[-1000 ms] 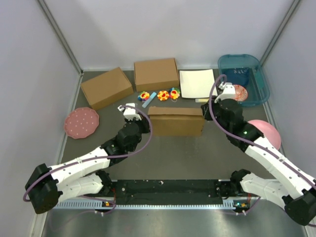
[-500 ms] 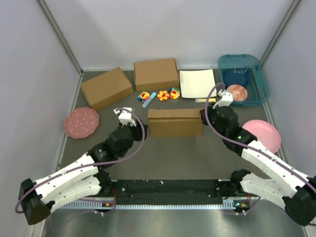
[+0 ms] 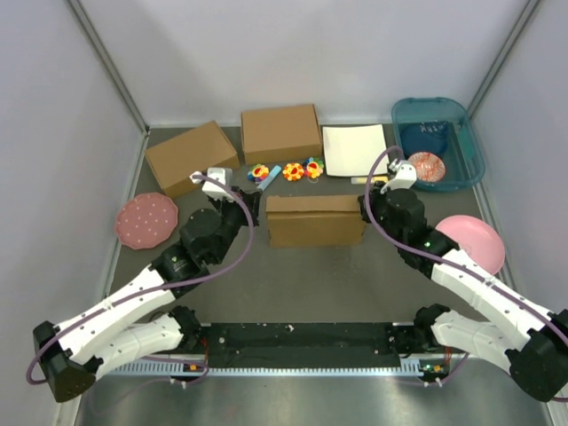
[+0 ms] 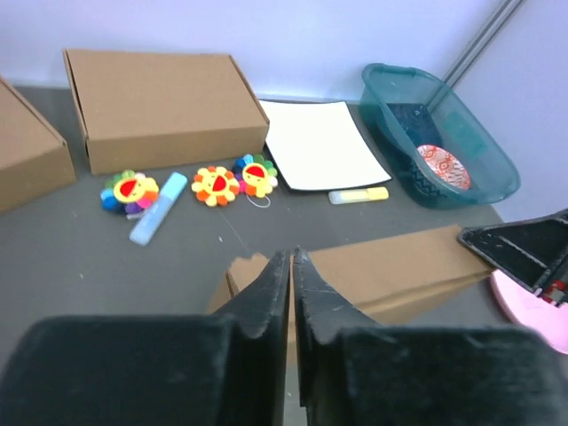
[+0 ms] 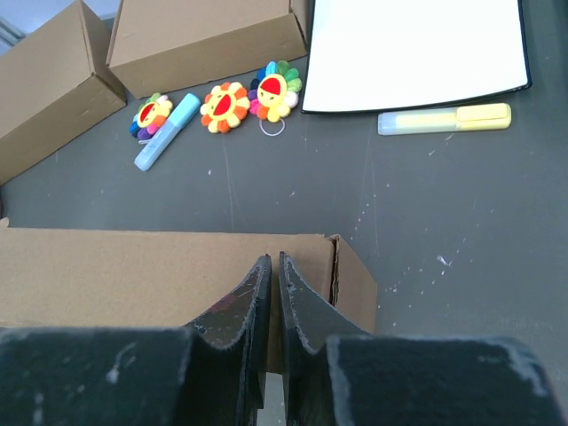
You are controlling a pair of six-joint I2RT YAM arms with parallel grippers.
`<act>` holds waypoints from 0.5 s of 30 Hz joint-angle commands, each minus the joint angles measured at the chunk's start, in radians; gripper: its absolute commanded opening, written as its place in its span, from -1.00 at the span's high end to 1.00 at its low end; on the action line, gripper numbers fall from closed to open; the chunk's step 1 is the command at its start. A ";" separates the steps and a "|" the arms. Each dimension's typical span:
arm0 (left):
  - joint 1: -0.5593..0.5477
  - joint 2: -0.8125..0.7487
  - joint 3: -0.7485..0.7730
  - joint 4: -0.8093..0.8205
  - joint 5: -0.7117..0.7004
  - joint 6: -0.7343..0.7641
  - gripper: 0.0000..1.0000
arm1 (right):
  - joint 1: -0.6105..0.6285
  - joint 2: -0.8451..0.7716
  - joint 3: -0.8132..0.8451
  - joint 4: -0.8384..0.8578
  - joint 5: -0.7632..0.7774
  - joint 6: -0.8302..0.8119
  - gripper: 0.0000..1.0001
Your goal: Fold the paper box
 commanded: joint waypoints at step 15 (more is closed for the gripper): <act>0.064 0.274 -0.262 0.255 0.152 -0.161 1.00 | 0.006 -0.032 0.101 -0.166 -0.043 -0.040 0.81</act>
